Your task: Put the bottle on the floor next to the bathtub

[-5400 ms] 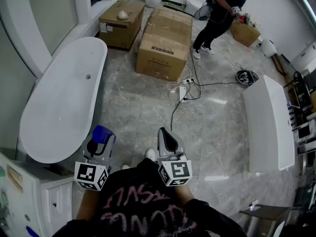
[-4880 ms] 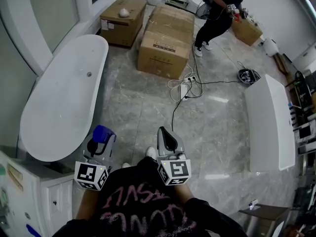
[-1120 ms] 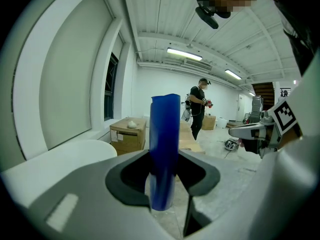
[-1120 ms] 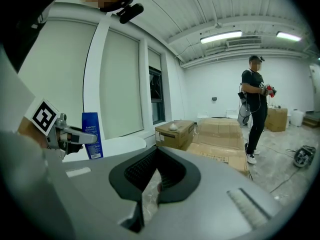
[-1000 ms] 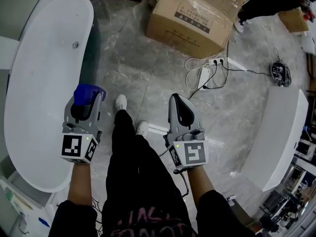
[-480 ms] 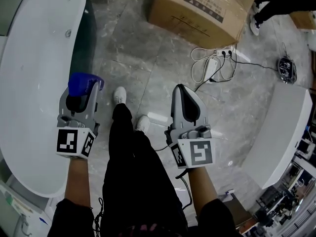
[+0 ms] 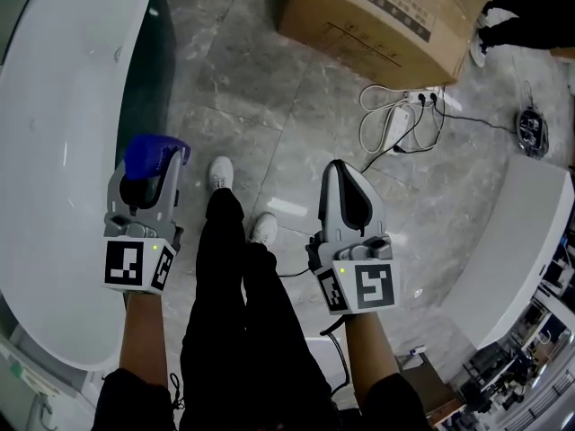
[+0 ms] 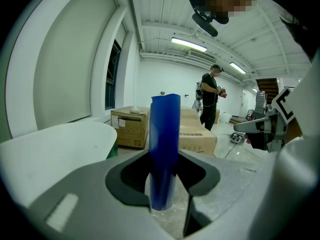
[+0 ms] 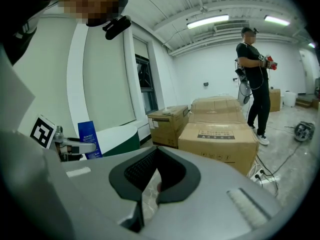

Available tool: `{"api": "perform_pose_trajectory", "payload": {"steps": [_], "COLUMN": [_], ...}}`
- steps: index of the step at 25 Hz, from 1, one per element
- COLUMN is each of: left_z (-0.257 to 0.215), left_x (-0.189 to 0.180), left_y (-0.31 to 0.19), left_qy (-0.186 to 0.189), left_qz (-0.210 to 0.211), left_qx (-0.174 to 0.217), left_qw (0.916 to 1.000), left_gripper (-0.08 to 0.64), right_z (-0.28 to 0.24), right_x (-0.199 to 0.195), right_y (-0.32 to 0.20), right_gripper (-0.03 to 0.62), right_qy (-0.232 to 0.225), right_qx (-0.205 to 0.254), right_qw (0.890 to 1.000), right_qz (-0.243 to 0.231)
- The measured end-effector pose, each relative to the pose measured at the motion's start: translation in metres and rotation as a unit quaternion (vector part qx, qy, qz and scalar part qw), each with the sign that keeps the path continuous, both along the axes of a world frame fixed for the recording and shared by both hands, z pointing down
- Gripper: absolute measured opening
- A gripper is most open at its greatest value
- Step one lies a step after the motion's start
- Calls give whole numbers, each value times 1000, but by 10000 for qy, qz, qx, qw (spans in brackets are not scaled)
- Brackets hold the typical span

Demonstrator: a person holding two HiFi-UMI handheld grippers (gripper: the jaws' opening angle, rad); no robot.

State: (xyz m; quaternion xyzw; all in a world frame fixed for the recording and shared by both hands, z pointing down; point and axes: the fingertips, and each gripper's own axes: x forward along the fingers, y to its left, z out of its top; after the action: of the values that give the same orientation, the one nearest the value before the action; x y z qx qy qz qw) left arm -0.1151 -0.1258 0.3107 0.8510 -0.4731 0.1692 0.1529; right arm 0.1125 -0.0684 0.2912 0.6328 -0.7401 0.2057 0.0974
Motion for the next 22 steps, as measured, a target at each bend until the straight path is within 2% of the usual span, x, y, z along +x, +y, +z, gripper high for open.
{"api": "perform_pose_trajectory", "payload": {"steps": [7, 12, 22], "left_z": [54, 104, 177], "left_x": [-14, -22, -23], "left_y": [-14, -17, -13], "left_qy": [-44, -8, -132], "left_qz": [-175, -332, -393], "left_qx": [-22, -114, -102], "left_qw": [9998, 9994, 9991], "left_gripper": [167, 167, 167], "right_z": [58, 100, 174], "right_x": [-10, -12, -3], "right_y": [-10, -22, -22], "right_gripper": [26, 26, 26], "right_qy": [-56, -184, -196], "right_qx": [-178, -51, -107], "right_qw": [9998, 9997, 9995], "right_qz": [-93, -135, -221]}}
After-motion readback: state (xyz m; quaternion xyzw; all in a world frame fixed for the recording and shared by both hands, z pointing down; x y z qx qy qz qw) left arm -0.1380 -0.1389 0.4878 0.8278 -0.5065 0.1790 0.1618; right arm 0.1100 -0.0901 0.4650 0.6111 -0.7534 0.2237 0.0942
